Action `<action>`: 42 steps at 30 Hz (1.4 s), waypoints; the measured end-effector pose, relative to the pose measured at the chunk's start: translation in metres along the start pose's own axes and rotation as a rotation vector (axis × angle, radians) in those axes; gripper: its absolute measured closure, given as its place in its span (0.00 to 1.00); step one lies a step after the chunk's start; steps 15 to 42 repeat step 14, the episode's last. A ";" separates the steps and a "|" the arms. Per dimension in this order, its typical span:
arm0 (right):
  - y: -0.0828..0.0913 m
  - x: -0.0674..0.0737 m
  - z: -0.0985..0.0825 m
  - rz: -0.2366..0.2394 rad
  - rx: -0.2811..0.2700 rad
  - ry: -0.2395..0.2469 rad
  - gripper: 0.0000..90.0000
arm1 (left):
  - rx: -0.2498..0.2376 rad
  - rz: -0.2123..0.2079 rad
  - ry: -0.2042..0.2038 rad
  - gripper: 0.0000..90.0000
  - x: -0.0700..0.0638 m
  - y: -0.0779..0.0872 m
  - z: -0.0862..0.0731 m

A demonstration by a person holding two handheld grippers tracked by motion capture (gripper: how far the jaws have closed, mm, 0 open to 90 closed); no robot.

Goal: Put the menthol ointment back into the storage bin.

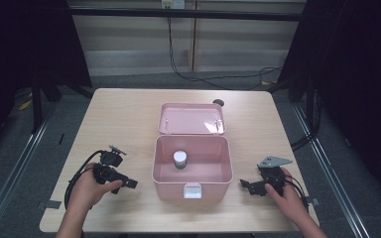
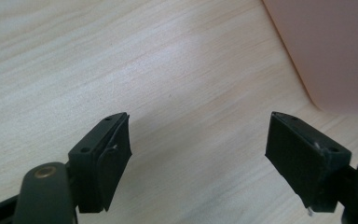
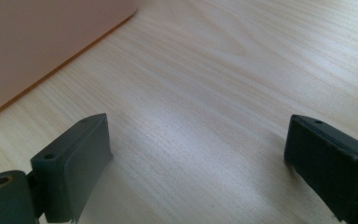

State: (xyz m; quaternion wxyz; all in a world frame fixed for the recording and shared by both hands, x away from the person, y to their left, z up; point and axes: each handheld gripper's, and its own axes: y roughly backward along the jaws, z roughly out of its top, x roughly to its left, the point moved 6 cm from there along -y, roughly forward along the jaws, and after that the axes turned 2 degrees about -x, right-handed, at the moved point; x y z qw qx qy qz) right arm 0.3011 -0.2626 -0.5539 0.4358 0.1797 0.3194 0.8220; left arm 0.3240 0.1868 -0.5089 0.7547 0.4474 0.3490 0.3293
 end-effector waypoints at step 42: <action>0.000 0.000 0.000 0.000 0.000 0.000 0.07 | 0.004 0.016 0.016 0.24 0.006 -0.009 -0.015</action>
